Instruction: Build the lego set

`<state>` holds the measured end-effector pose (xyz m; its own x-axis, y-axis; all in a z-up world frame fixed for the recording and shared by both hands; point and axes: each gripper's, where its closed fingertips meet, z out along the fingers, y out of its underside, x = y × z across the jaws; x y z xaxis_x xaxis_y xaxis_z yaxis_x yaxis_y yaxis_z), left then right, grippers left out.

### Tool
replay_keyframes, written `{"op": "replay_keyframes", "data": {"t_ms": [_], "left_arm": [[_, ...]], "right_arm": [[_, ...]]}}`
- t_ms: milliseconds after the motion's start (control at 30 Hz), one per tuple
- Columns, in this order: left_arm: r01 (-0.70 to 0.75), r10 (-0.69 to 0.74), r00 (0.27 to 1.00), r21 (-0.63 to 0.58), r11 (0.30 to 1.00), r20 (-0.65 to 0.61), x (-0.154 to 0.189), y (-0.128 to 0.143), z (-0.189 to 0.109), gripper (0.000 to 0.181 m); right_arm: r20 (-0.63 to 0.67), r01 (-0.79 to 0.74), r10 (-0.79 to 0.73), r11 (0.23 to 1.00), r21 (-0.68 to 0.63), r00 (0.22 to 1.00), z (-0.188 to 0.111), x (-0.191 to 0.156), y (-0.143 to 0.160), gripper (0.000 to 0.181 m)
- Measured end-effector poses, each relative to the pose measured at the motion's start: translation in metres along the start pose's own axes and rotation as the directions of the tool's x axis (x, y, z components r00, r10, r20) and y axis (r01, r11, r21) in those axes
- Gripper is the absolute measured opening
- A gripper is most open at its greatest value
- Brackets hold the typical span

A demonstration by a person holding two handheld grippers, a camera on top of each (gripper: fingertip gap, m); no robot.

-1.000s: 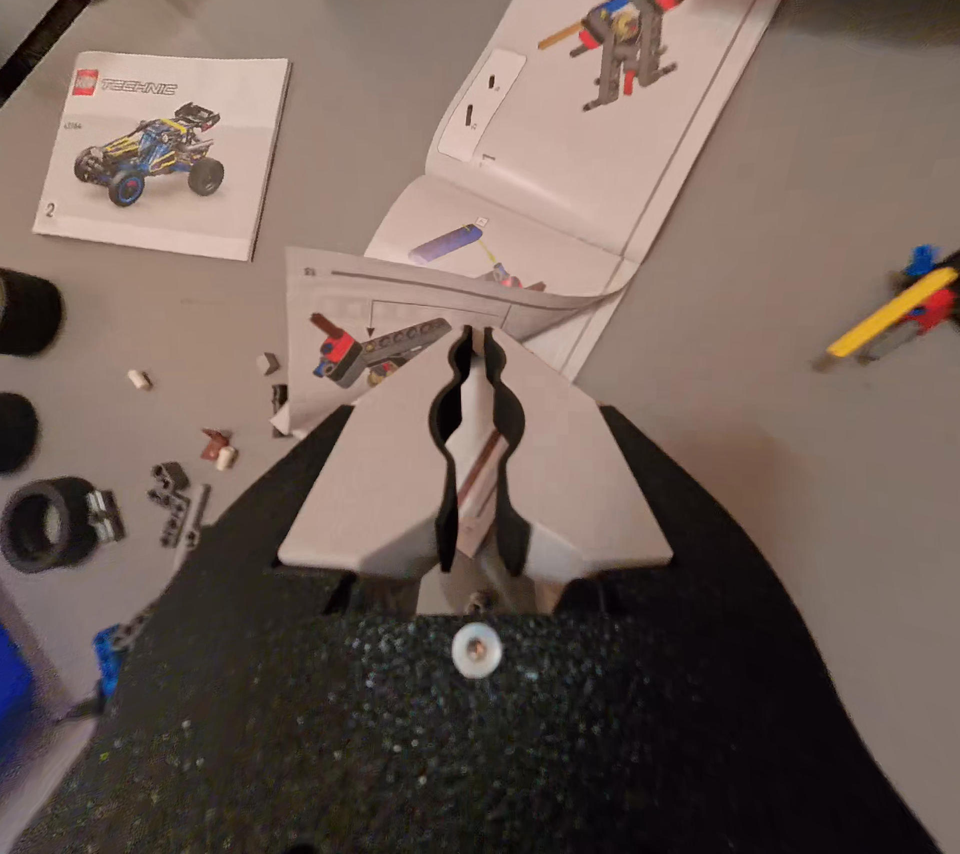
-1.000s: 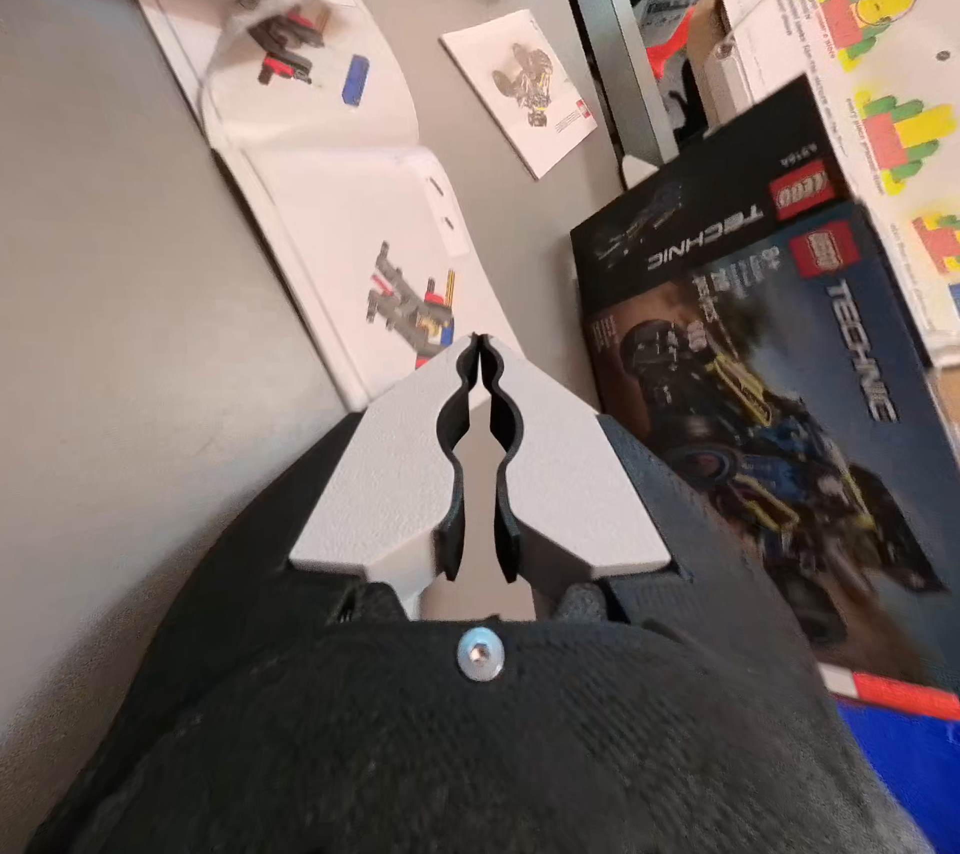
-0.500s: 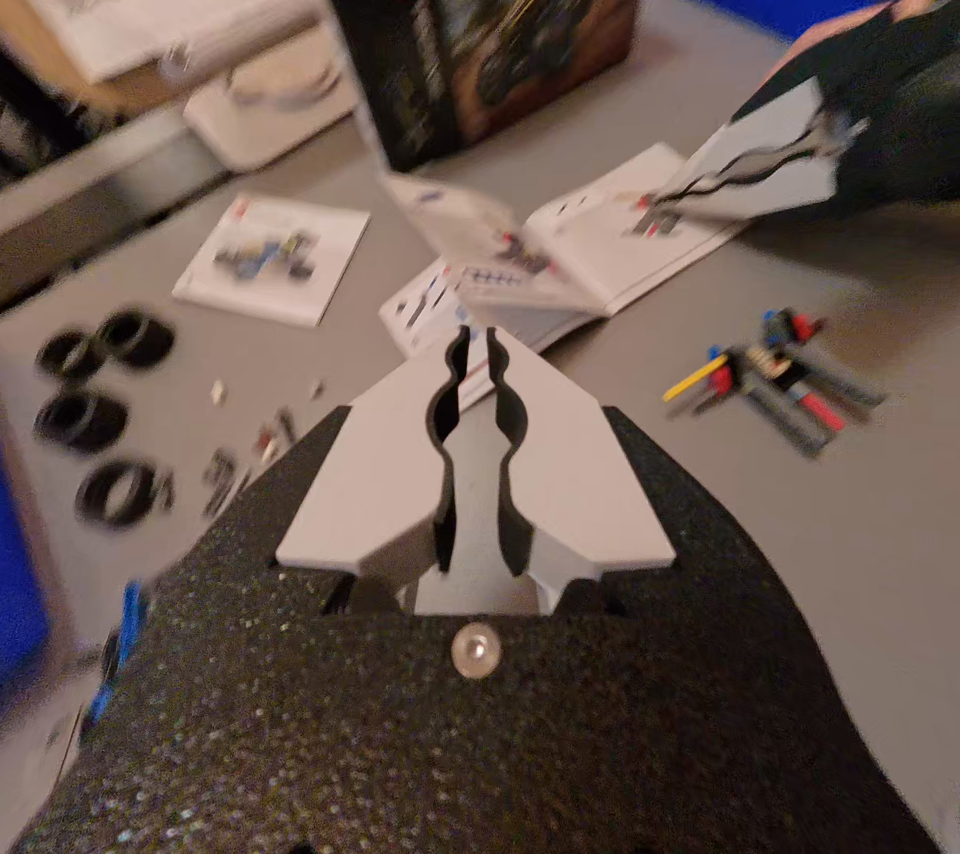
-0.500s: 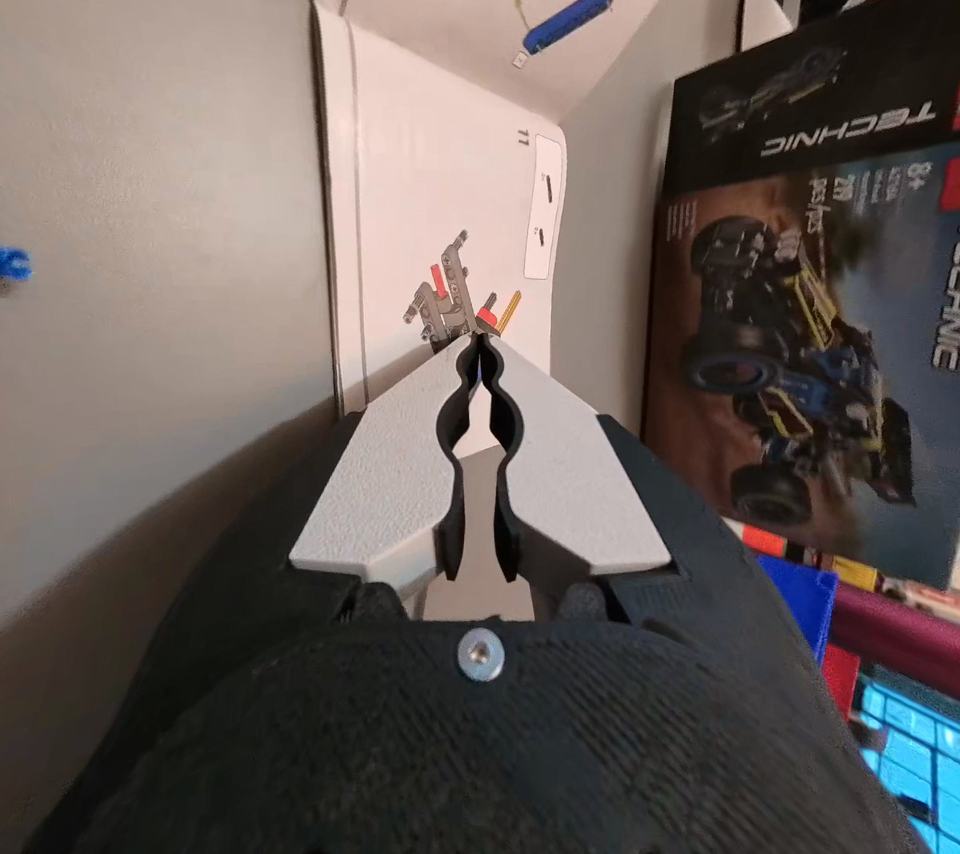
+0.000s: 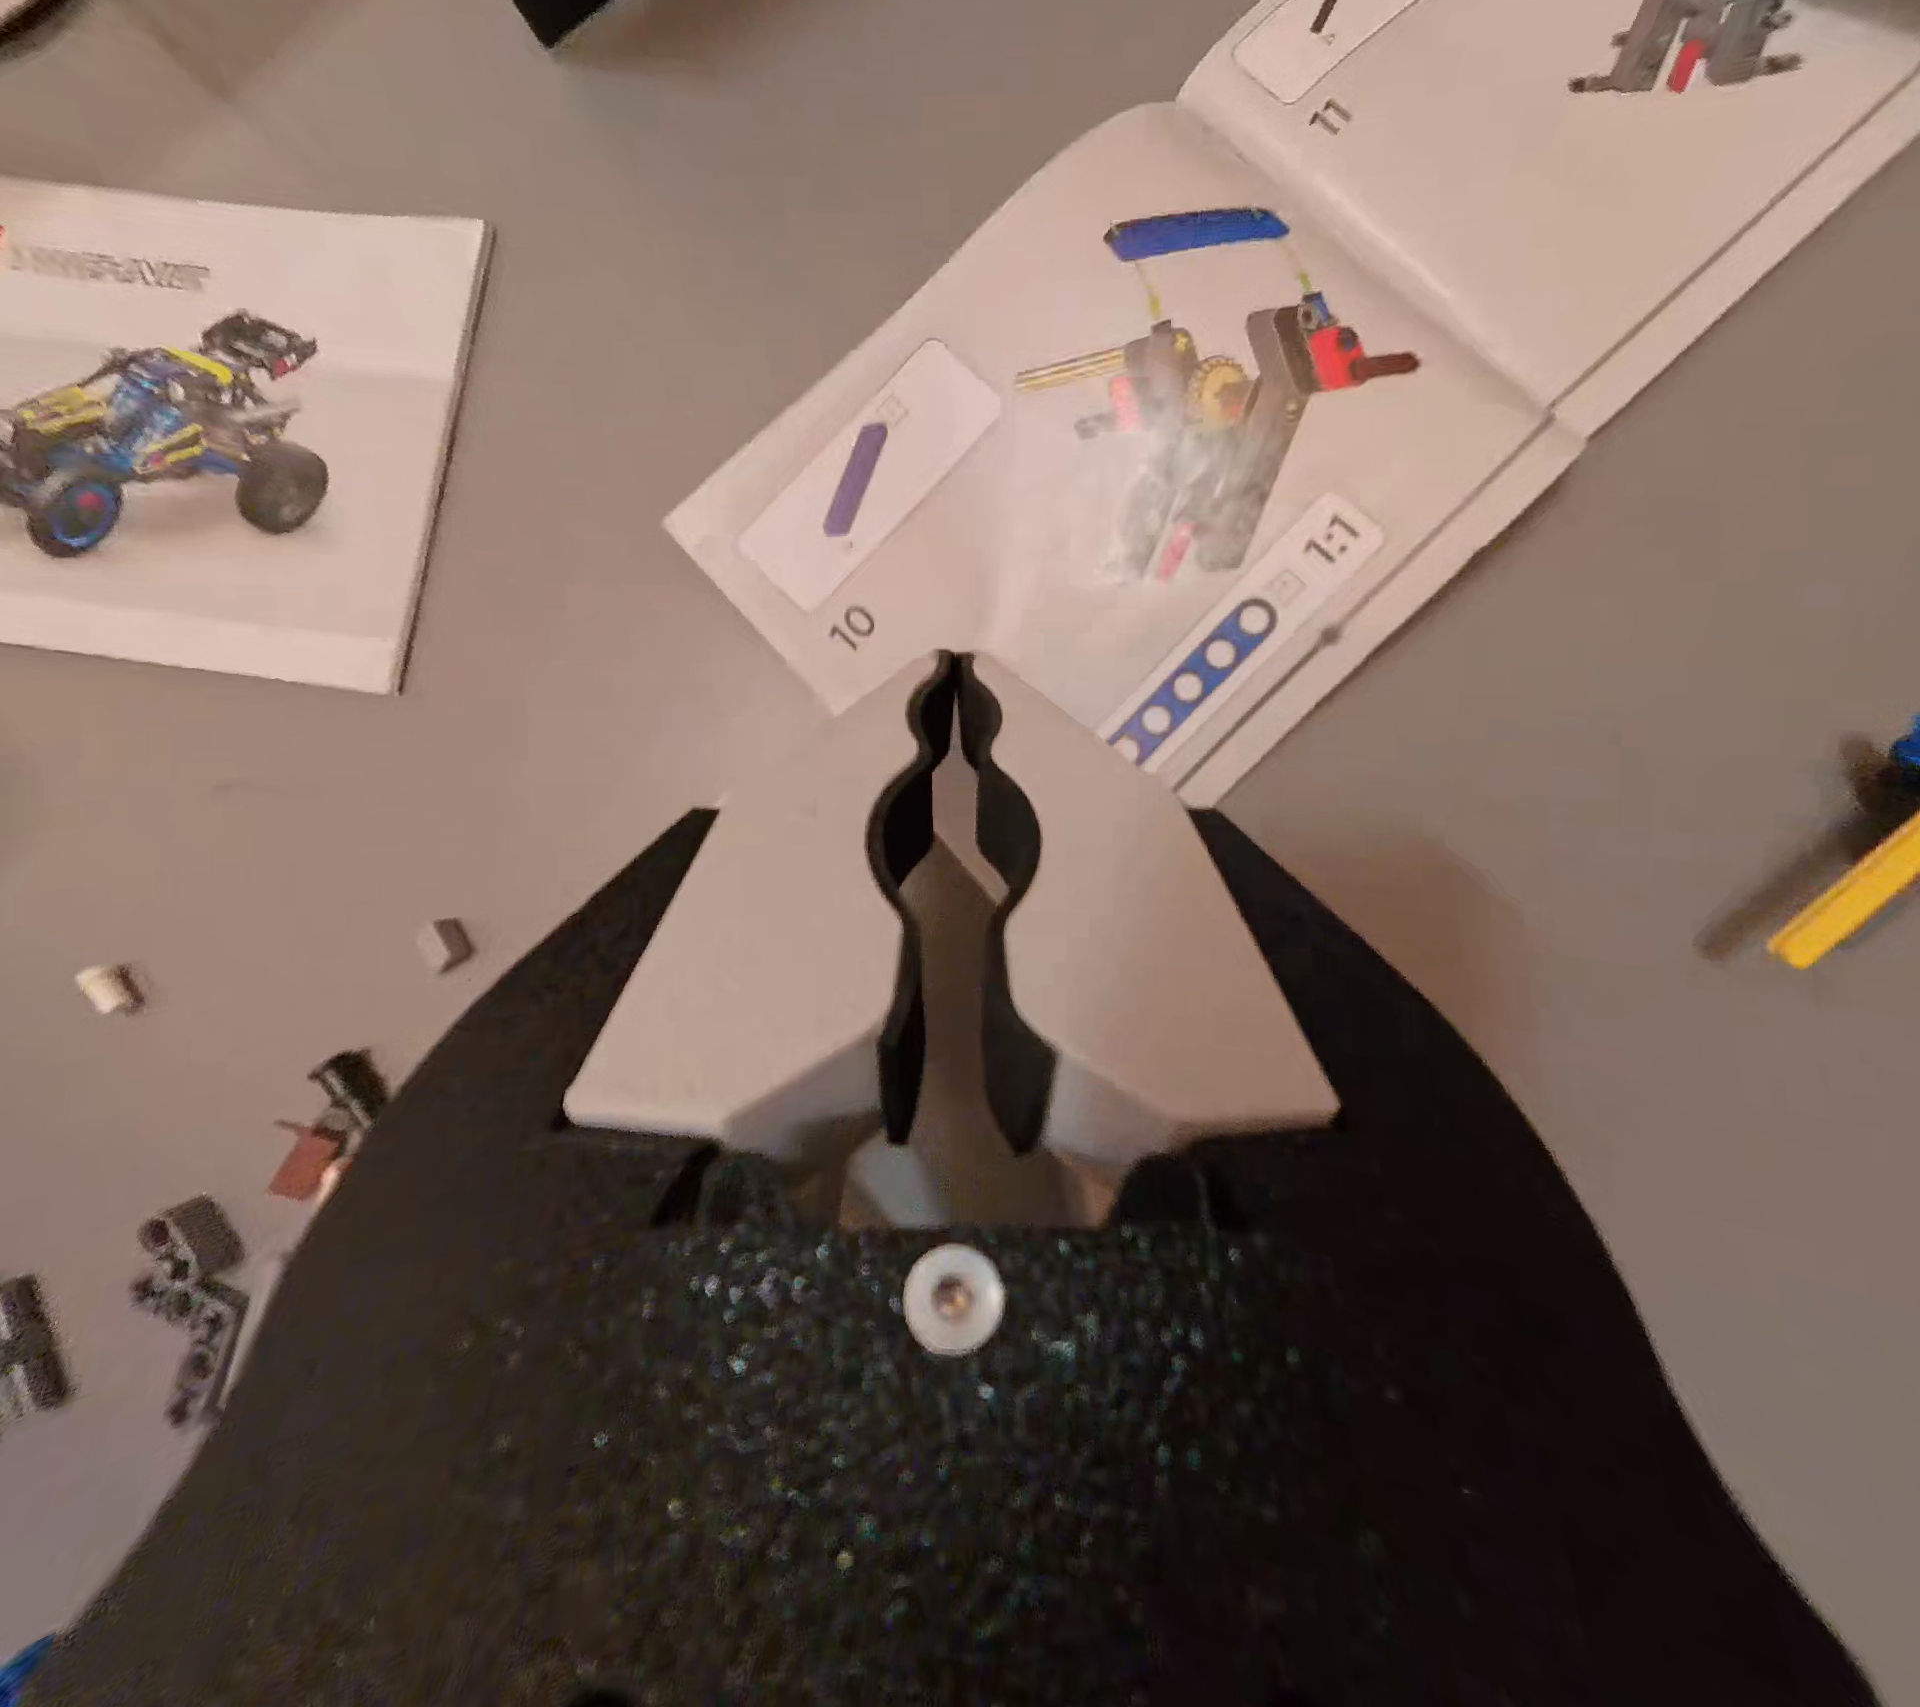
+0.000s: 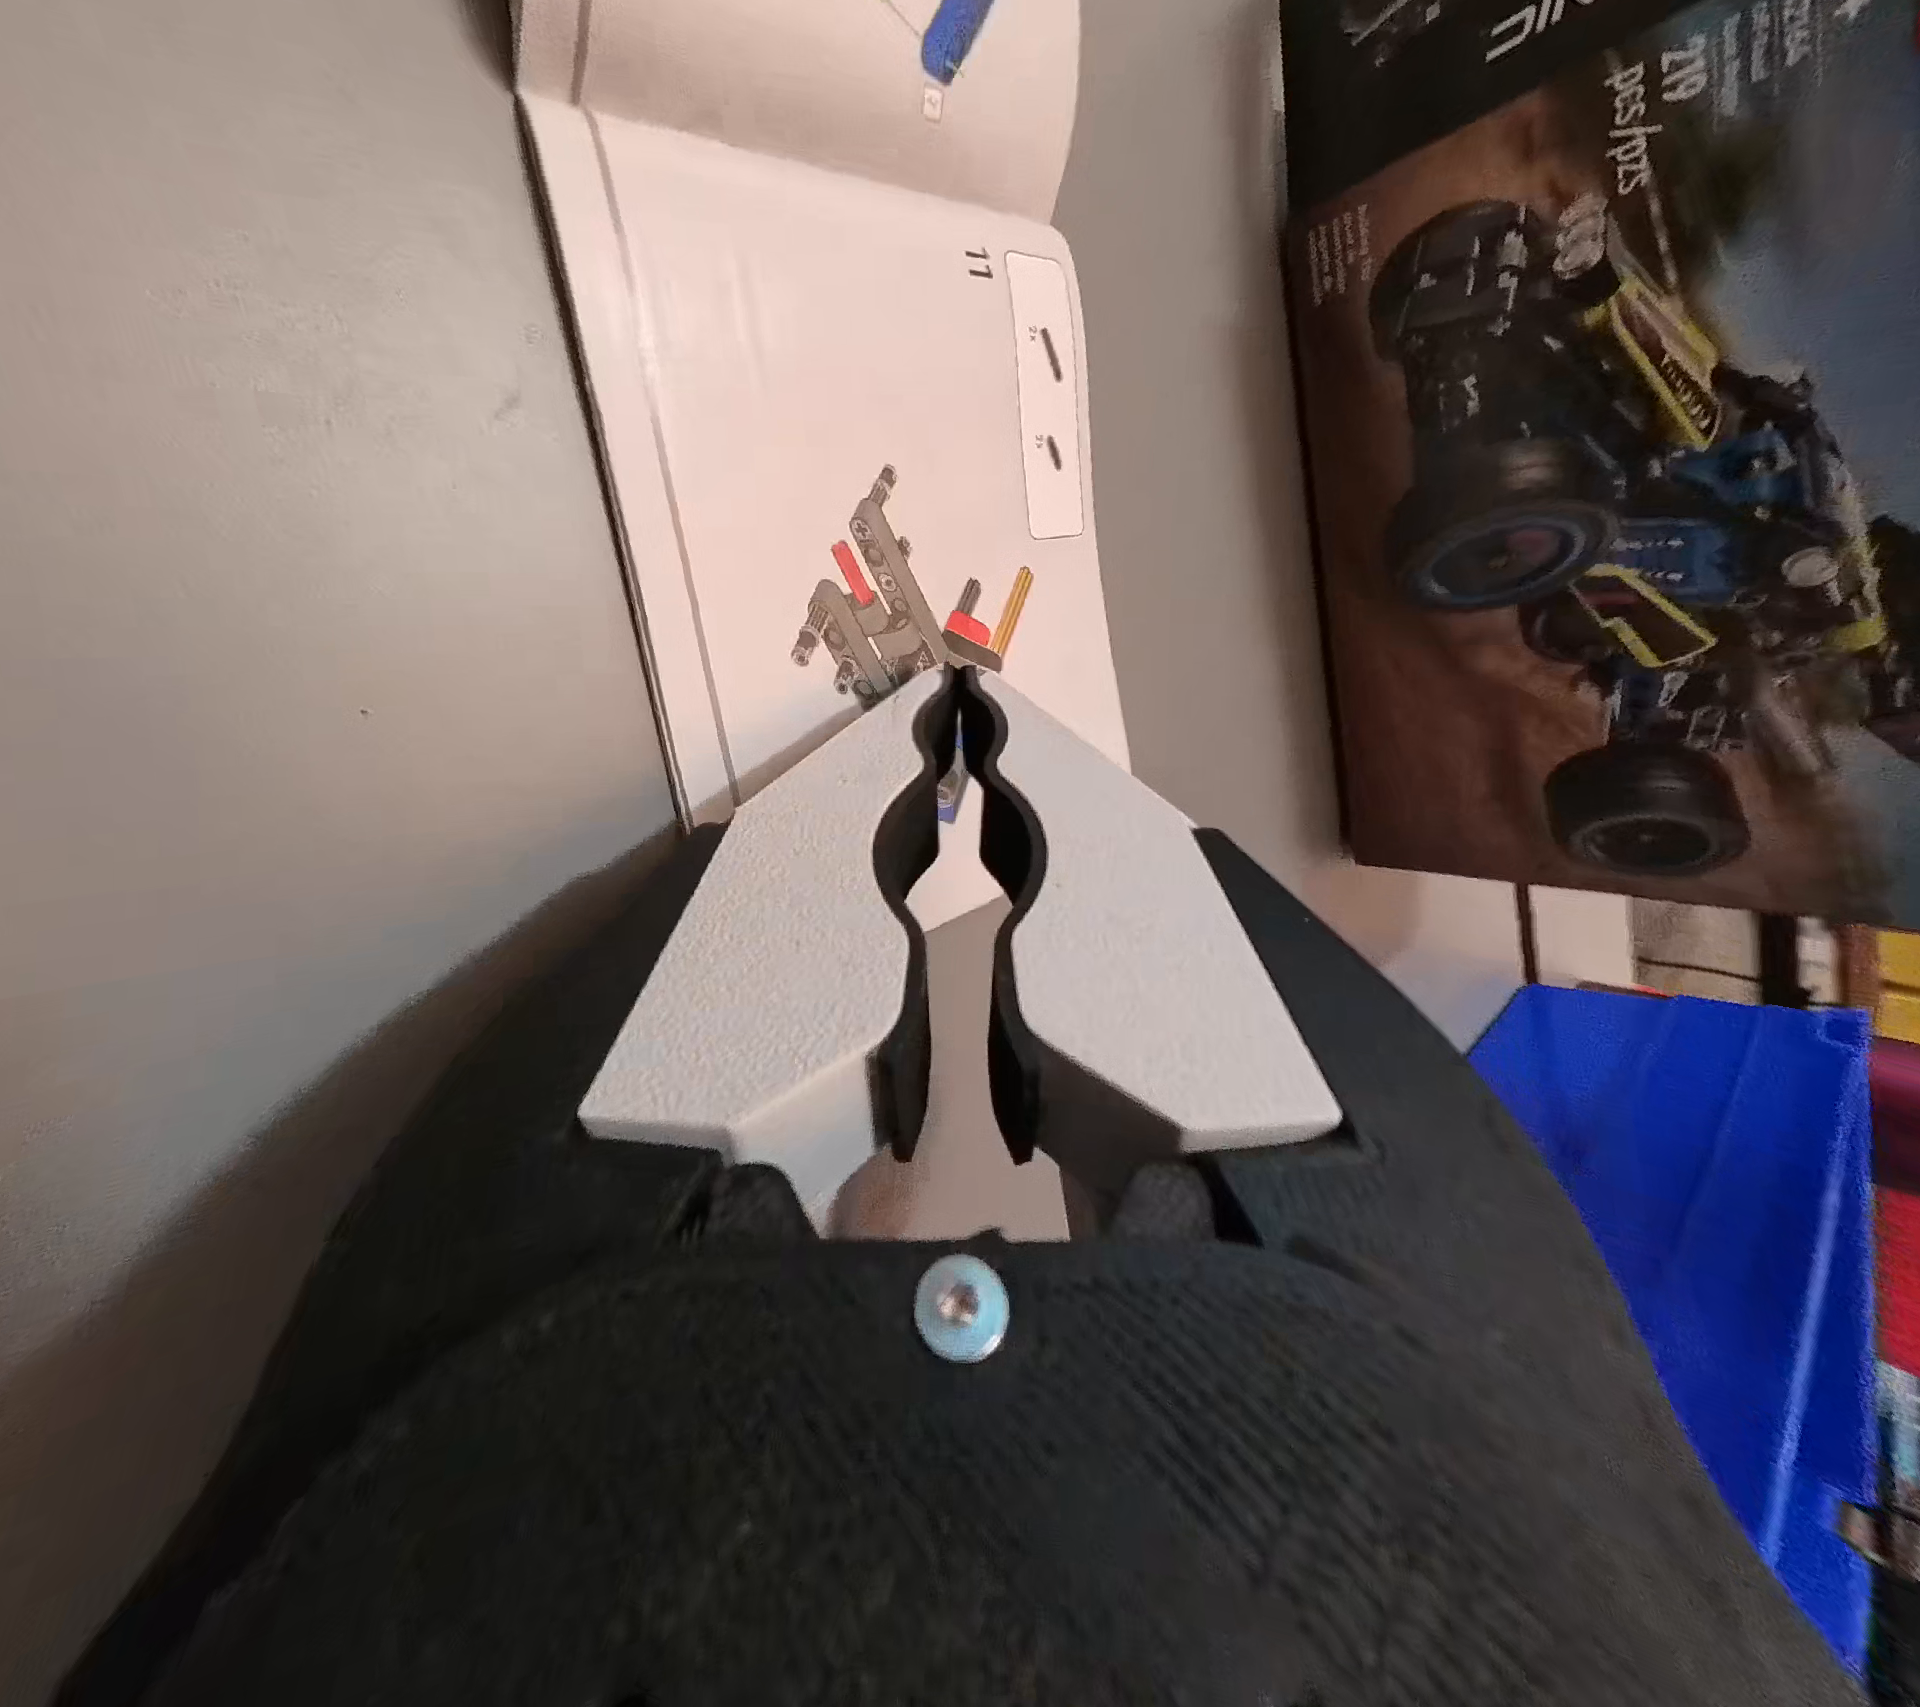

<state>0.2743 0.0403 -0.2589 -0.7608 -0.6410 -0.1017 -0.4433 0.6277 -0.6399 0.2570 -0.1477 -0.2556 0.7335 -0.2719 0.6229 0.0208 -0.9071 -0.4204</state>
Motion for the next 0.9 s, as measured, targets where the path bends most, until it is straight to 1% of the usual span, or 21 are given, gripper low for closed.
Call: {"op": "replay_keyframes", "data": {"t_ms": [67,167,300,333,400,467,500,533,567,600,633,667,700,767,833,900], "left_arm": [[0.010,-0.010,1.000,0.020,1.000,-0.007,-0.001,0.003,-0.001,0.000],[0.015,-0.014,1.000,0.048,0.999,-0.024,-0.001,0.003,-0.001,0.000],[0.020,-0.017,0.999,0.058,0.998,-0.037,-0.001,0.003,-0.001,0.000],[0.017,-0.015,0.999,0.061,0.998,-0.034,-0.001,0.003,-0.001,0.000],[0.009,-0.007,1.000,0.066,0.998,-0.027,-0.001,0.003,-0.001,0.000],[0.014,-0.013,1.000,0.067,0.998,-0.027,-0.001,0.003,-0.001,0.000],[0.019,-0.017,0.999,0.068,0.998,-0.029,-0.001,0.003,-0.001,0.000],[0.024,-0.022,0.999,0.069,0.997,-0.032,-0.001,0.003,-0.001,0.000],[0.029,-0.027,0.999,0.069,0.997,-0.035,-0.001,0.003,-0.001,0.000],[0.036,-0.034,0.999,0.069,0.997,-0.032,-0.002,0.003,-0.001,0.000],[0.046,-0.045,0.999,0.069,0.997,-0.018,-0.005,0.003,-0.002,0.009],[0.057,-0.057,0.998,0.073,0.996,-0.005,-0.008,0.003,-0.004,0.014],[0.066,-0.066,0.998,0.084,0.994,-0.005,-0.008,0.002,-0.007,0.014],[0.083,-0.079,0.996,0.122,0.989,-0.034,-0.005,-0.001,-0.014,0.013],[0.077,-0.067,0.995,0.134,0.988,-0.076,0.003,-0.001,-0.017,0.013],[0.057,-0.048,0.996,0.126,0.990,-0.076,0.006,0.001,-0.016,0.011]], "right_arm": [[0.023,-0.042,0.041,0.999,0.013,0.999,0.000,0.000,0.000,0.000],[0.035,-0.027,0.026,1.000,0.014,0.999,0.000,0.000,0.000,0.000],[0.100,-0.120,0.117,0.993,0.017,0.988,-0.002,0.000,0.002,0.000],[0.095,-0.155,0.151,0.987,0.040,0.984,-0.004,0.006,-0.001,0.000],[0.070,-0.253,0.245,0.951,0.179,0.967,-0.010,0.026,-0.026,0.000],[0.190,-0.305,0.257,0.906,0.293,0.947,-0.012,0.021,-0.059,0.000],[0.240,-0.313,0.245,0.900,0.304,0.939,-0.008,0.017,-0.071,0.005],[0.267,-0.306,0.227,0.901,0.306,0.936,-0.002,0.013,-0.080,0.012],[0.283,-0.286,0.199,0.907,0.309,0.938,0.005,0.009,-0.088,0.013],[0.291,-0.262,0.170,0.913,0.313,0.942,0.011,0.005,-0.095,0.010],[0.295,-0.237,0.144,0.920,0.312,0.945,0.018,0.002,-0.101,0.007],[0.301,-0.208,0.115,0.931,0.299,0.947,0.024,-0.003,-0.104,0.003],[0.302,-0.171,0.084,0.946,0.275,0.949,0.031,-0.008,-0.104,0.000],[0.298,-0.090,0.017,0.968,0.233,0.954,0.040,-0.018,-0.101,0.000],[0.285,-0.029,-0.036,0.975,0.219,0.958,0.043,-0.023,-0.100,0.000],[0.273,0.003,-0.060,0.979,0.206,0.960,0.043,-0.023,-0.099,0.000]]}}
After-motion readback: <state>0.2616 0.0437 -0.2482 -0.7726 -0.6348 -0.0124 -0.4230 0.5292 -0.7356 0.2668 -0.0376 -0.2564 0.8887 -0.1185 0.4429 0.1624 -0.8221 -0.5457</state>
